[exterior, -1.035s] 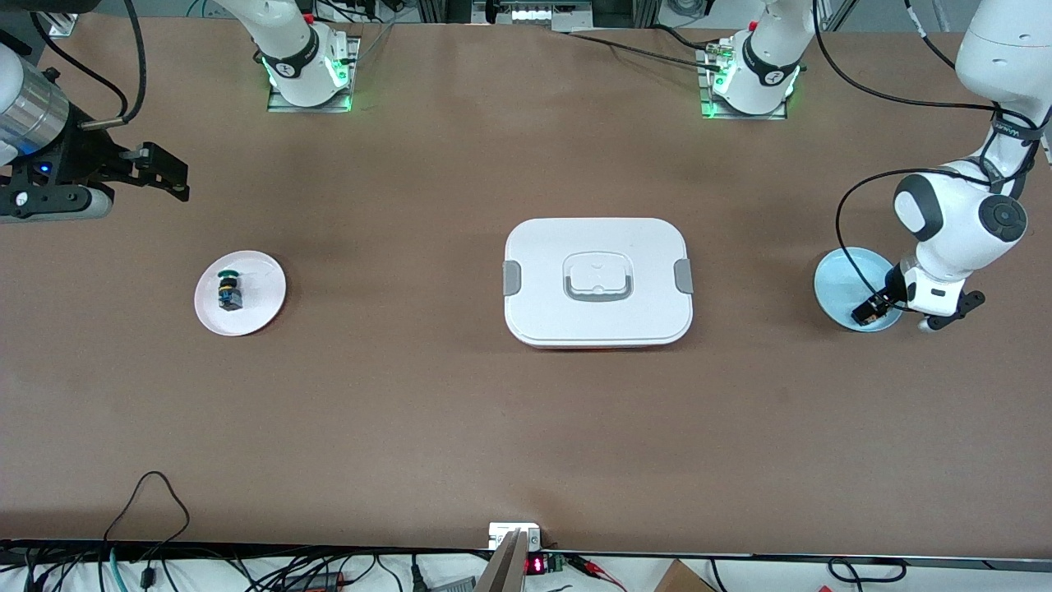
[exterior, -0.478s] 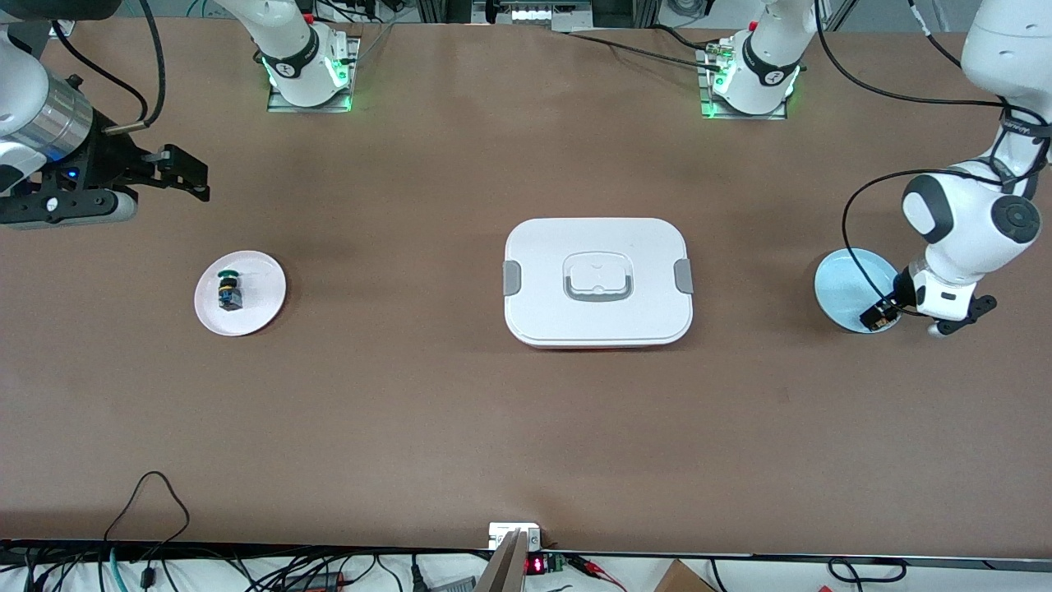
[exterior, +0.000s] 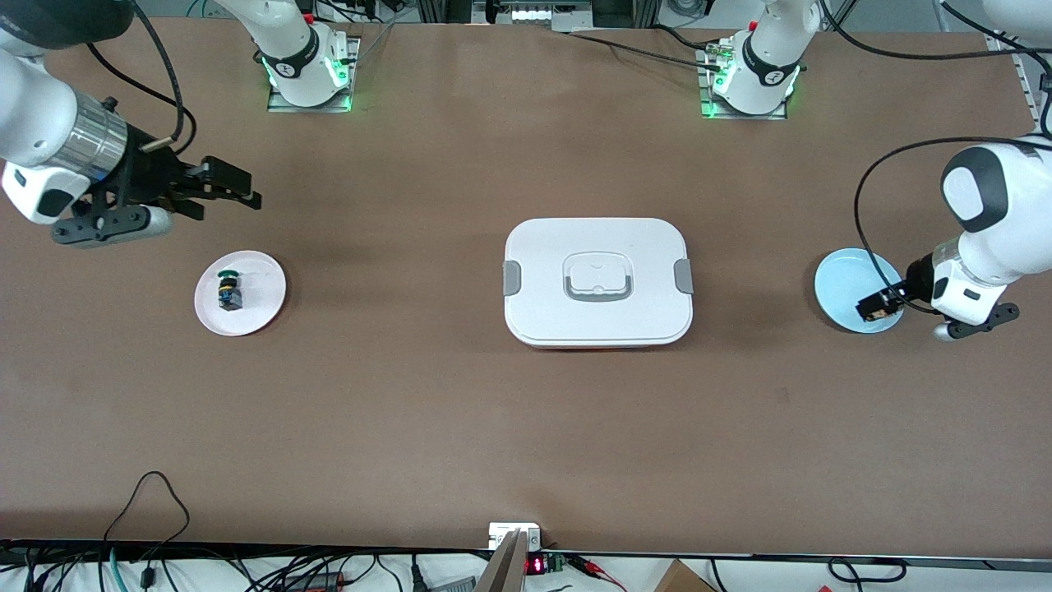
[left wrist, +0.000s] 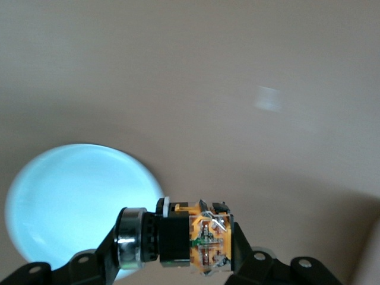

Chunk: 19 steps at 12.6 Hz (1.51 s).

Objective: Transfer orange switch to right arm and place
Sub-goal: 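Lift the orange switch with the left gripper while the right gripper approaches, then grasp the orange switch with the right gripper beside the left gripper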

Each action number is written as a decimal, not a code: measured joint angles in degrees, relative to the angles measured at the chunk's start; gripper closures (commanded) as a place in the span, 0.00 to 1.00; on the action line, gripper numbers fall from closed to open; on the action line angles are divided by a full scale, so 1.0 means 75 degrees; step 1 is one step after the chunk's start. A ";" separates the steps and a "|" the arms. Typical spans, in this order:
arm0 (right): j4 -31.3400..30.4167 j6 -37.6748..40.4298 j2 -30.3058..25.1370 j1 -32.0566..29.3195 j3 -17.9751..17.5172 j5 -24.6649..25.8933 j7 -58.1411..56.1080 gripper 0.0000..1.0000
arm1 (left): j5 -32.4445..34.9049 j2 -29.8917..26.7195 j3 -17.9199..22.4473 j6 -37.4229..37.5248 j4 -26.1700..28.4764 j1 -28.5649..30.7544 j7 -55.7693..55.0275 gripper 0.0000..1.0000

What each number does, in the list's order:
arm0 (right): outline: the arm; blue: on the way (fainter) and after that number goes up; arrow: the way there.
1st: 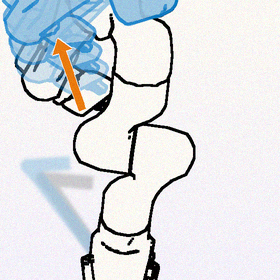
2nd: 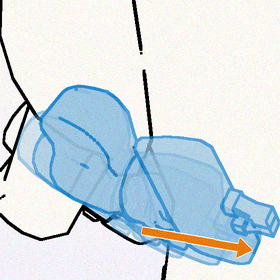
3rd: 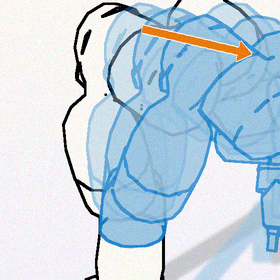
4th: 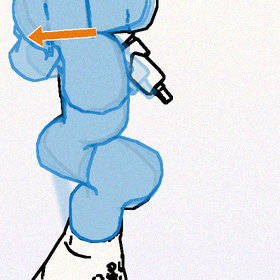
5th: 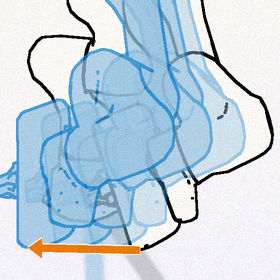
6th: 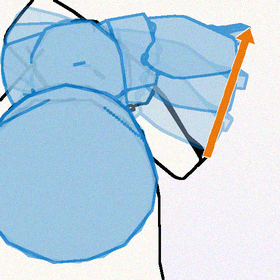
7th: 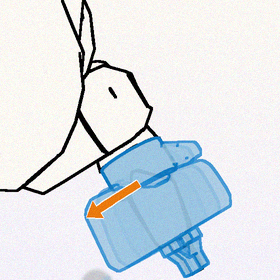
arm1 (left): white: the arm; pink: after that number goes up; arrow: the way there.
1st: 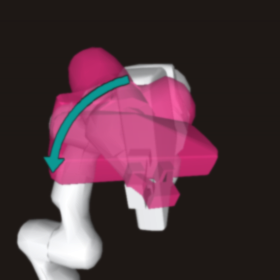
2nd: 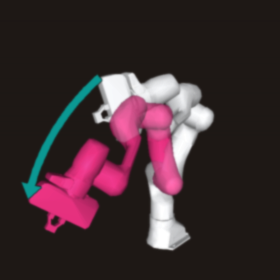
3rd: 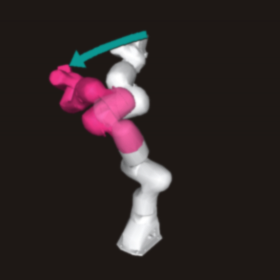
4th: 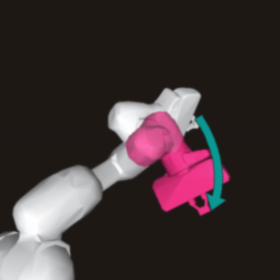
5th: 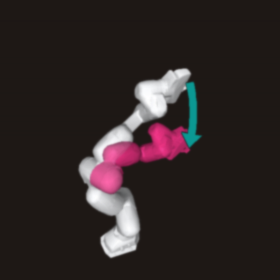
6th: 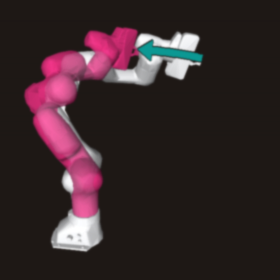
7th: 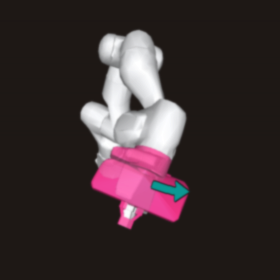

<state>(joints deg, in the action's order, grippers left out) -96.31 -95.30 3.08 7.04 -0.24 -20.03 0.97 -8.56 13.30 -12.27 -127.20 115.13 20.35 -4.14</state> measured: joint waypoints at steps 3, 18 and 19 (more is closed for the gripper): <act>-0.0726 -0.0818 0.0075 -0.0001 -0.0005 -0.1938 -0.0802 0.00 | -0.1727 -0.0275 -0.0712 0.0273 -0.0033 -0.0019 0.1385 0.60; -0.1897 -0.3522 0.1314 0.0605 -0.1587 -0.9498 -0.2361 0.00 | -1.0418 0.0769 -0.3780 0.0266 -0.0800 -0.0699 1.2850 0.64; -0.1897 -0.3729 0.1327 0.0631 -0.1770 -0.9808 -0.2361 0.00 | -1.1106 0.0904 -0.3782 0.0134 -0.0814 -0.1006 1.3877 0.64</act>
<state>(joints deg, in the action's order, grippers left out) -110.54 -123.27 13.04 11.76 -13.52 -93.59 -16.74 -91.86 20.08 -40.63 -126.20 109.02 12.81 99.93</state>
